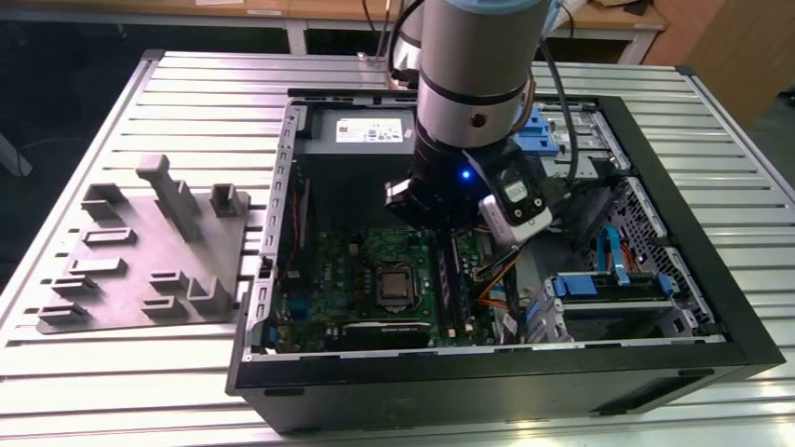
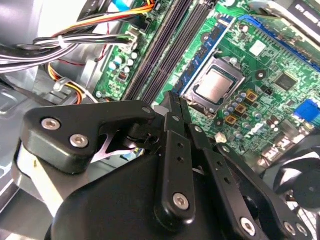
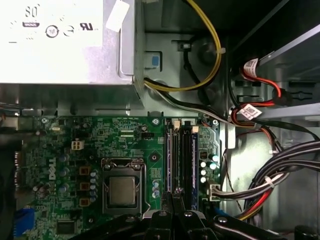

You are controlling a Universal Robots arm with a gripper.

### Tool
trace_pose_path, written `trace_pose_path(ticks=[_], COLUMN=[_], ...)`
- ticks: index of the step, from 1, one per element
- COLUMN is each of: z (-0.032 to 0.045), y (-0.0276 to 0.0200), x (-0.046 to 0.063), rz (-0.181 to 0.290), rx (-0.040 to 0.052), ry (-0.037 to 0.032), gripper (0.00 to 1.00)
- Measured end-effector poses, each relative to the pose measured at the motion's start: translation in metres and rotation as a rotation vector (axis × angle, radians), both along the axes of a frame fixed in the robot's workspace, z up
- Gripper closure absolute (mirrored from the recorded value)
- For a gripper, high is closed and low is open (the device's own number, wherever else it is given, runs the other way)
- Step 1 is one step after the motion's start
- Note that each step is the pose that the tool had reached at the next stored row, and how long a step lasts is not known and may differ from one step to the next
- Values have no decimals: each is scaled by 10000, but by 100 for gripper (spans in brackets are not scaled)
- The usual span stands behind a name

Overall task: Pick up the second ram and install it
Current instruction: 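Insert the second ram into the second slot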

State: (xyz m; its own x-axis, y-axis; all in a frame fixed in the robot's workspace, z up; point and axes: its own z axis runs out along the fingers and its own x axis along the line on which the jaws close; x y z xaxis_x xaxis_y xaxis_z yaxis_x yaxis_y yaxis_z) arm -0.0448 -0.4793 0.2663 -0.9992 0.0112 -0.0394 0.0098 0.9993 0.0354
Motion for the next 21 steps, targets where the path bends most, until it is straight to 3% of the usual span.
trace_pose_path(ticks=[7, 15, 21], z=[-66, -146, -224], y=[0, -4, -43], x=[4, 81, 108], rz=[-1, -6, -50], rx=[-9, -8, 6], ry=[1, 1, 2], gripper=[89, 89, 89])
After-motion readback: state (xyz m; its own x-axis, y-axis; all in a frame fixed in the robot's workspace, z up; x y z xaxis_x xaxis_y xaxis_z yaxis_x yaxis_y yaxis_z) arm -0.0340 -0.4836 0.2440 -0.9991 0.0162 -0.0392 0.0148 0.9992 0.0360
